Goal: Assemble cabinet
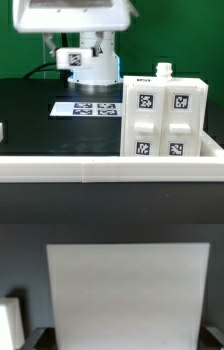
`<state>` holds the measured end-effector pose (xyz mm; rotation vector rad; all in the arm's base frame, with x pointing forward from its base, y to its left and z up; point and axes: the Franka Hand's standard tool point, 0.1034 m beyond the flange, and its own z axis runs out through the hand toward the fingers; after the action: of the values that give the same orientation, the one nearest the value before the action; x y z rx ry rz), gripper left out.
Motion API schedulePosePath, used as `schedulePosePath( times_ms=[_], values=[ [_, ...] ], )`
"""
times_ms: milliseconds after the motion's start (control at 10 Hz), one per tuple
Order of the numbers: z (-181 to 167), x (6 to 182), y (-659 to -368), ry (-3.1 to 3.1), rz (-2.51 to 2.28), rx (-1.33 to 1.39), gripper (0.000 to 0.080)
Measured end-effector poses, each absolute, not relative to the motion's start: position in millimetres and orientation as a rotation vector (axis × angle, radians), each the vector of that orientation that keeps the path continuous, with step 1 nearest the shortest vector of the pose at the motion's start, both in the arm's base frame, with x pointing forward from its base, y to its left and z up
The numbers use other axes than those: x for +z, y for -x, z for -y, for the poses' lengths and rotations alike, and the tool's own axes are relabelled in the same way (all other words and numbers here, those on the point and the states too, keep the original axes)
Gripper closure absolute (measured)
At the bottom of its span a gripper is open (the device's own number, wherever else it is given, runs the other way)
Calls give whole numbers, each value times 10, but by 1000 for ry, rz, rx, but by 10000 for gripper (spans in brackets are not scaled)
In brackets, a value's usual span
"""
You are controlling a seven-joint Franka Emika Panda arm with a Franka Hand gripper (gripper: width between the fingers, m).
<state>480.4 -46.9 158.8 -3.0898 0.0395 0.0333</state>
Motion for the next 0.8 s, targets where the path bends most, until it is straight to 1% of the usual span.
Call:
schedulePosePath(
  times_ms=[200,400,700,800],
  values=[
    [272,1623,-5099,3093,-114,11,236],
    [312,1594,-5042,3094,-84,21,236],
    [290,1583,-5042,3095,-78,24,236],
    [171,1627,-5085,3093,-97,32,236]
  ],
)
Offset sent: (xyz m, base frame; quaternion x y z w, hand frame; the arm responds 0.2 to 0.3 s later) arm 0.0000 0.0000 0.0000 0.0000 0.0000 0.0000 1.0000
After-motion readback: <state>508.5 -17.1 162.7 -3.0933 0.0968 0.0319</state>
